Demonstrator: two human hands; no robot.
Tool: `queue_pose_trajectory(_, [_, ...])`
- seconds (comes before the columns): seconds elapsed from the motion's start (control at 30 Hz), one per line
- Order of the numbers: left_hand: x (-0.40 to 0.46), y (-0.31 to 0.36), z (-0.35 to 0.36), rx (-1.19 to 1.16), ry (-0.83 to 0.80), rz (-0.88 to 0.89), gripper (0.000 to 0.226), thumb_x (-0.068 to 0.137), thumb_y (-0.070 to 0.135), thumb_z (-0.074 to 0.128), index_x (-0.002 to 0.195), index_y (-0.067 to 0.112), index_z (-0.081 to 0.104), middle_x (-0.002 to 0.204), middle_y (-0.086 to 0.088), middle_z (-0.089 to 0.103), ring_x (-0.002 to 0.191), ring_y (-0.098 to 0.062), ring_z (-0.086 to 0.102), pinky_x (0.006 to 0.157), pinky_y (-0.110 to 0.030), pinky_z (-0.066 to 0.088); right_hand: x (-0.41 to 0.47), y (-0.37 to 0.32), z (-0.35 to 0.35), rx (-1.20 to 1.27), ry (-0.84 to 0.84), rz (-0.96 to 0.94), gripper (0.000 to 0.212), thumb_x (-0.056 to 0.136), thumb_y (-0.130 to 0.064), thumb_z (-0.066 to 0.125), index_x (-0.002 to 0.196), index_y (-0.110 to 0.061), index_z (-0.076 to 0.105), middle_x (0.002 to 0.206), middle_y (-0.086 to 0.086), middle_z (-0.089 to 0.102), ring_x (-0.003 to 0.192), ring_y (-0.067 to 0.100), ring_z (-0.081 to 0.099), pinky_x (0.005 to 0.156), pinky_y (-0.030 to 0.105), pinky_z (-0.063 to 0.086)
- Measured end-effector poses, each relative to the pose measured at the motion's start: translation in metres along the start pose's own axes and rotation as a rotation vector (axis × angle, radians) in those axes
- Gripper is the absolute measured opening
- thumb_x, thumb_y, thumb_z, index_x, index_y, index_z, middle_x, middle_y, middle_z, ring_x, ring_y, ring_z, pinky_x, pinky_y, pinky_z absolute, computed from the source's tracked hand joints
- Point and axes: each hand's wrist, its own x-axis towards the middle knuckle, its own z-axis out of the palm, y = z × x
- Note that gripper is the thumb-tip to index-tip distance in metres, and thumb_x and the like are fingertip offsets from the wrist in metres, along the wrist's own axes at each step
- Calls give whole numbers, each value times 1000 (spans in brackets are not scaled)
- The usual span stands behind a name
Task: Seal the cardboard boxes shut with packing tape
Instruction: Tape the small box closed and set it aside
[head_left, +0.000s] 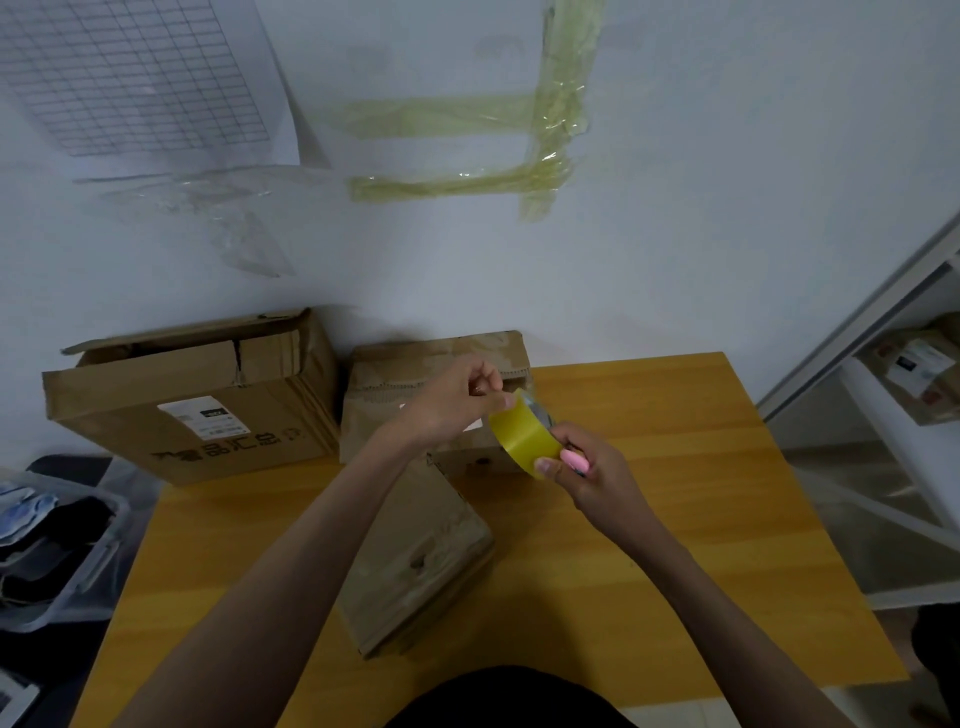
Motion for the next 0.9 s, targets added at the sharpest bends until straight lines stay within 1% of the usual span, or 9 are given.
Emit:
queue_pose_trajectory(0.1, [3,-1,6,7,111,64,28,87,9,77,76,21,54,83,-10,55,74,-18,50,67,-35,42,-3,-3,2,-13,-5,-26,13,94,-19,61,90,-31,57,78,-22,58,70,0,52,60,11,35])
queue_pose_trajectory(0.2, [2,-3,13,-34,207,115,33,85,7,78,72,23,53,85,-8,57,78,-22,55,71,-40,48,-2,-5,-1,-14,21,-35,8,96,-24,58,91,-31,57,78,-22,57,69,1,51,59,12,35])
queue_pose_trajectory(0.27, [1,-4,17,-19,273,153,36,84,5,78,70,23,51,83,-2,56,76,-17,54,71,-36,48,0,-6,-5,-32,37,-28,7,96,-26,56,93,-32,57,79,-20,58,69,2,52,58,12,35])
queue_pose_trajectory(0.37, [0,-4,25,15,326,167,41,84,0,75,67,23,46,77,4,49,69,-7,44,62,-18,38,2,-8,-8,-72,40,14,16,98,-22,59,91,-37,55,76,-25,57,68,-1,53,57,11,35])
queue_pose_trajectory(0.53, [-1,1,28,112,270,68,38,87,-2,71,65,20,49,76,5,53,66,5,50,59,-8,39,6,-6,-5,-170,28,101,32,98,-13,62,88,-41,51,74,-15,56,68,-9,53,55,10,37])
queue_pose_trajectory(0.67, [-5,5,28,183,282,43,40,87,-8,67,63,19,50,77,6,57,69,-3,51,59,-9,41,9,-7,2,-204,36,156,30,98,-16,61,86,-40,48,75,-14,53,64,-3,51,54,10,36])
queue_pose_trajectory(0.77, [-7,8,29,250,290,62,40,84,-15,59,63,18,53,79,7,56,72,-4,52,61,-12,42,13,-13,6,-220,34,178,17,99,-17,60,91,-30,53,76,-14,54,66,1,48,53,12,36])
queue_pose_trajectory(0.87, [-9,12,28,258,303,82,32,82,-16,59,69,14,59,81,10,51,73,-3,49,62,-9,40,19,-11,11,-225,43,181,21,100,-17,58,90,-36,53,76,-10,54,67,4,48,51,15,34])
queue_pose_trajectory(0.9, [-10,13,28,252,307,99,29,82,-15,59,72,12,59,80,10,51,72,-3,48,61,-10,39,20,-9,11,-235,53,198,18,100,-17,57,98,-36,58,79,-8,57,69,7,50,50,16,33])
